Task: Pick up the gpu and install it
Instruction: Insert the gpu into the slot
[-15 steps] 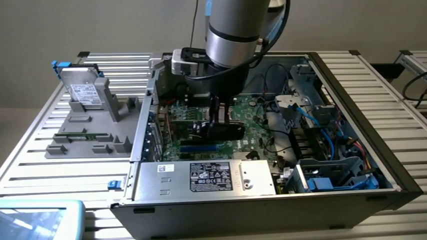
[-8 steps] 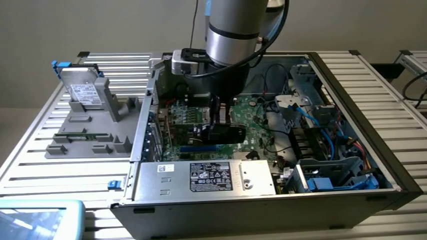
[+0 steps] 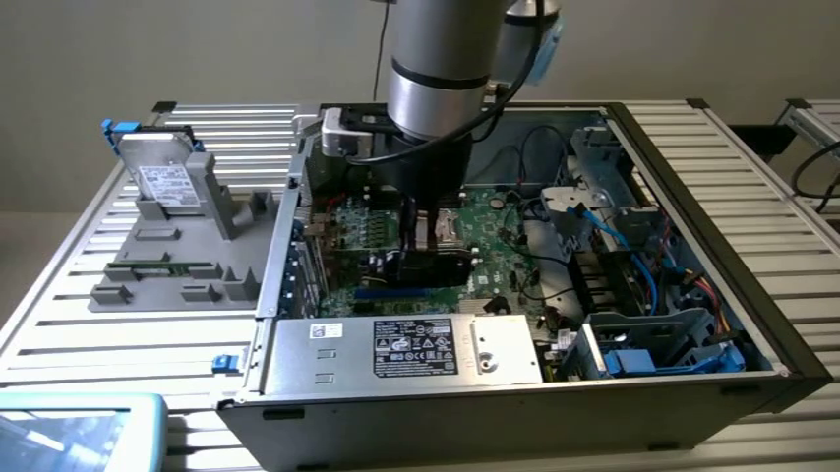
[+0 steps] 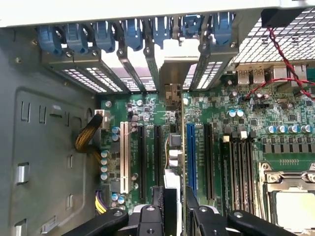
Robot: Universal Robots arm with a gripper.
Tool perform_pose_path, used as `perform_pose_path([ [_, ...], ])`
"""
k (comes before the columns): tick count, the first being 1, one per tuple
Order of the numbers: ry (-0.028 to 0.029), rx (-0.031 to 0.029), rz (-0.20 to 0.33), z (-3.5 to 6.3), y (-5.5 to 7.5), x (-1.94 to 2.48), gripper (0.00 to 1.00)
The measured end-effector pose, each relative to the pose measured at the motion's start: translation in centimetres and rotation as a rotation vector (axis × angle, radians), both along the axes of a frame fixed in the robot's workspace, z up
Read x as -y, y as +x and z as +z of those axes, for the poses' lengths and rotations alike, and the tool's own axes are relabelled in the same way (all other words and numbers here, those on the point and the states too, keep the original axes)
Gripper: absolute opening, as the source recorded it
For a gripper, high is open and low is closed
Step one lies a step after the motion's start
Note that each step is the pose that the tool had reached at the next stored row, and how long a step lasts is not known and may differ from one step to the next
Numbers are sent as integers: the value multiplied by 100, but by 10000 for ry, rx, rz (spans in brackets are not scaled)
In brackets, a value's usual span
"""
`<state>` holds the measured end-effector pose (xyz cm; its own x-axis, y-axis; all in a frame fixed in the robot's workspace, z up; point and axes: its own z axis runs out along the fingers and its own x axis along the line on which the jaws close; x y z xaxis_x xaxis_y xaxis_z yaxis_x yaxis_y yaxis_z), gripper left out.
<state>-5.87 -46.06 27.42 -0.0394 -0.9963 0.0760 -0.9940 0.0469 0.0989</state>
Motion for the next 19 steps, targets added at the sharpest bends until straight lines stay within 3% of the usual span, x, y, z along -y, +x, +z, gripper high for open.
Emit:
perform_pose_path([
  [19,-1,0,1,-110,-95,-107,28],
])
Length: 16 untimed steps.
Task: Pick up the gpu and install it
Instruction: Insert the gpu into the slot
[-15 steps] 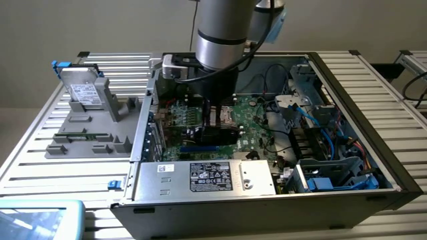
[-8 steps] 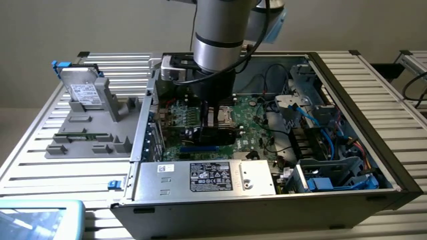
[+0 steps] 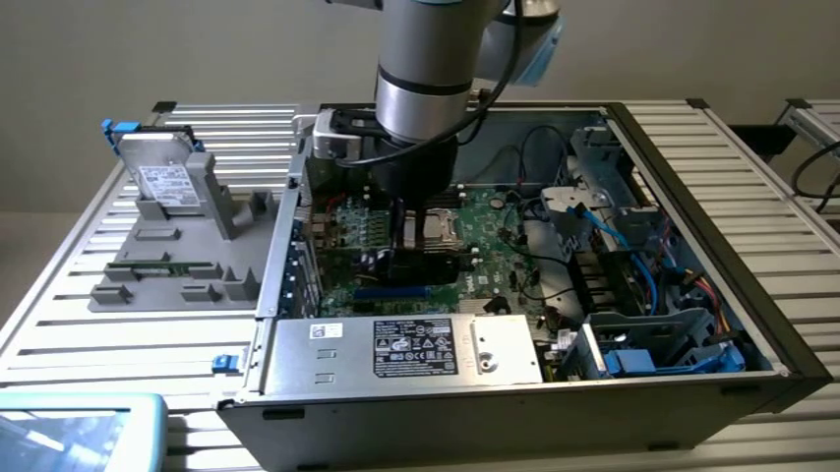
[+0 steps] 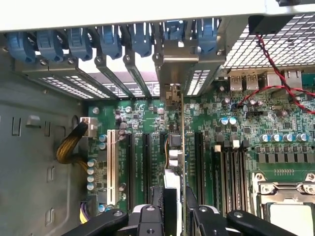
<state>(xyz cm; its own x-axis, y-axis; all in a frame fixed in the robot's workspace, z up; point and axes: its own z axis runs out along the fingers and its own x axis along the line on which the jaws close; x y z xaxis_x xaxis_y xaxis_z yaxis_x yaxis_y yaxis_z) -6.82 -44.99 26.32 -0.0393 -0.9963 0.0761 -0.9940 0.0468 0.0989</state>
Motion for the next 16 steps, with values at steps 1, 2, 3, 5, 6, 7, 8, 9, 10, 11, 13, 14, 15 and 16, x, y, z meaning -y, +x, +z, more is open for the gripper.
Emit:
perform_pose_path([
  [1,-1,0,0,-6,-4,-1,28],
  [2,0,0,0,-13,-7,-2,28],
  [3,0,0,0,-21,-9,-3,28],
  [5,0,0,1,-42,-12,-2,28],
  [6,1,0,0,-52,-15,-3,28],
  [7,1,1,-1,-59,-20,-3,28],
  [8,-1,-1,0,-61,-25,-2,28],
  [9,-1,-2,0,-64,-32,-2,28],
  [10,0,-2,0,-68,-39,-2,28],
  [11,-1,-2,0,-72,-43,-2,28],
  [13,1,-1,2,-80,-43,-3,28],
  [14,1,-1,0,-86,-44,-3,28],
  [15,0,-1,-5,-92,-45,-4,28],
  [16,-2,-3,-9,-94,-46,-6,28],
])
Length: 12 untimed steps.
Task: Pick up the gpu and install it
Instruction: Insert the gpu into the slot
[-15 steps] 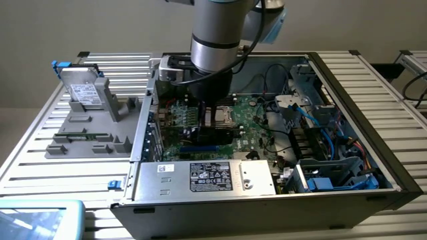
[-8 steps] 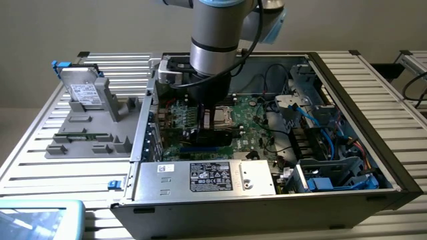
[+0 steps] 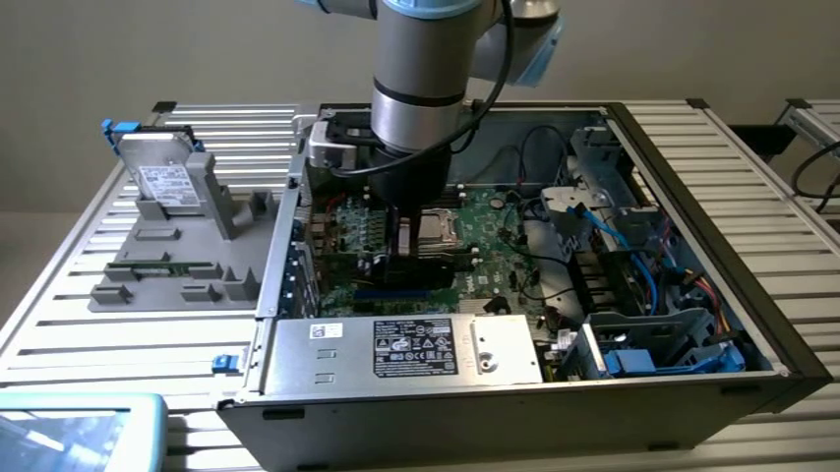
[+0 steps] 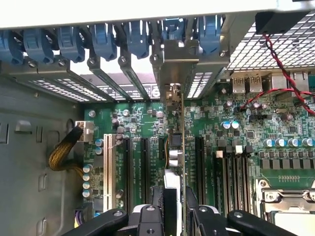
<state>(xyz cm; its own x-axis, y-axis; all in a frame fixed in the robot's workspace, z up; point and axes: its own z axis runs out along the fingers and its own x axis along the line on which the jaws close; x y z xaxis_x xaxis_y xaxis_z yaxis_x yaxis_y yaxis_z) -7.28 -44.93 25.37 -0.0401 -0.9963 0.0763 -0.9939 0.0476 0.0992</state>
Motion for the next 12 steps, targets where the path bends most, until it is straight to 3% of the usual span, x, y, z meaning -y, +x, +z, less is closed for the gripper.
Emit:
perform_pose_path([
  [12,1,-5,-22,-3,-16,-42,28],
])
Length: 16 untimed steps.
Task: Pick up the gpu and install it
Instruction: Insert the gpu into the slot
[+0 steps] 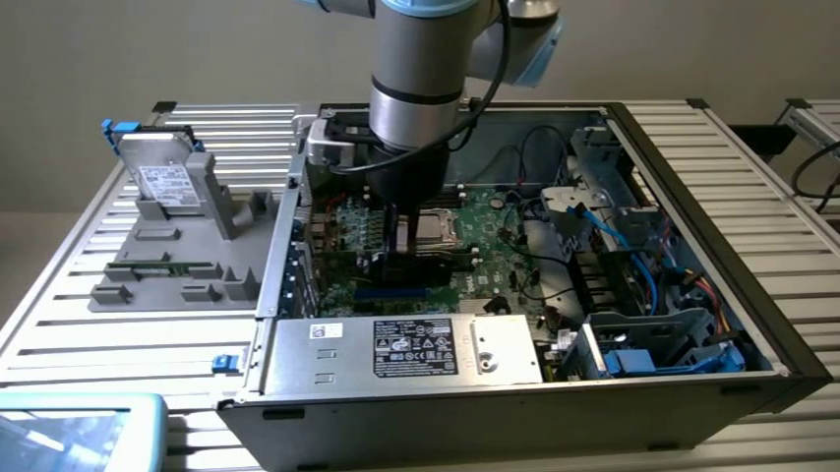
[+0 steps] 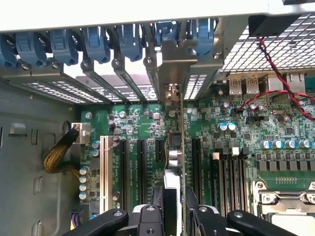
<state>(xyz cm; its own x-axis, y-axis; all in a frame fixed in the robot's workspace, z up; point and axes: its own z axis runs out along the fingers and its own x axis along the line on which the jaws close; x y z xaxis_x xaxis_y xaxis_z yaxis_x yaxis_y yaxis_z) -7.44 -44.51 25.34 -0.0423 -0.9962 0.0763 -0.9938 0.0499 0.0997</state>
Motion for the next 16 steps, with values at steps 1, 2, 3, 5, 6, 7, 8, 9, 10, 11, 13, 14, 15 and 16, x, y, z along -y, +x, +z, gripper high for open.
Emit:
perform_pose_path([
  [1,1,0,-2,-1,0,-2,28],
  [2,1,0,-3,-3,0,-3,28],
  [3,2,0,-9,-5,0,-5,28],
  [5,-1,-1,-19,-8,-1,-7,28],
  [6,-1,-1,-20,-9,-1,-6,28],
  [7,-1,-1,-22,-11,-1,-6,28],
  [8,0,0,-25,-13,-1,-6,28],
  [9,2,0,-31,-15,-2,-5,28],
  [10,2,1,-35,-16,-1,-2,28],
  [11,3,1,-39,-17,-1,-1,28],
  [13,1,0,-43,-17,-3,0,28],
  [14,1,0,-42,-17,-2,0,28],
  [15,2,0,-42,-17,-2,0,28],
  [16,2,0,-42,-17,-2,0,28],
])
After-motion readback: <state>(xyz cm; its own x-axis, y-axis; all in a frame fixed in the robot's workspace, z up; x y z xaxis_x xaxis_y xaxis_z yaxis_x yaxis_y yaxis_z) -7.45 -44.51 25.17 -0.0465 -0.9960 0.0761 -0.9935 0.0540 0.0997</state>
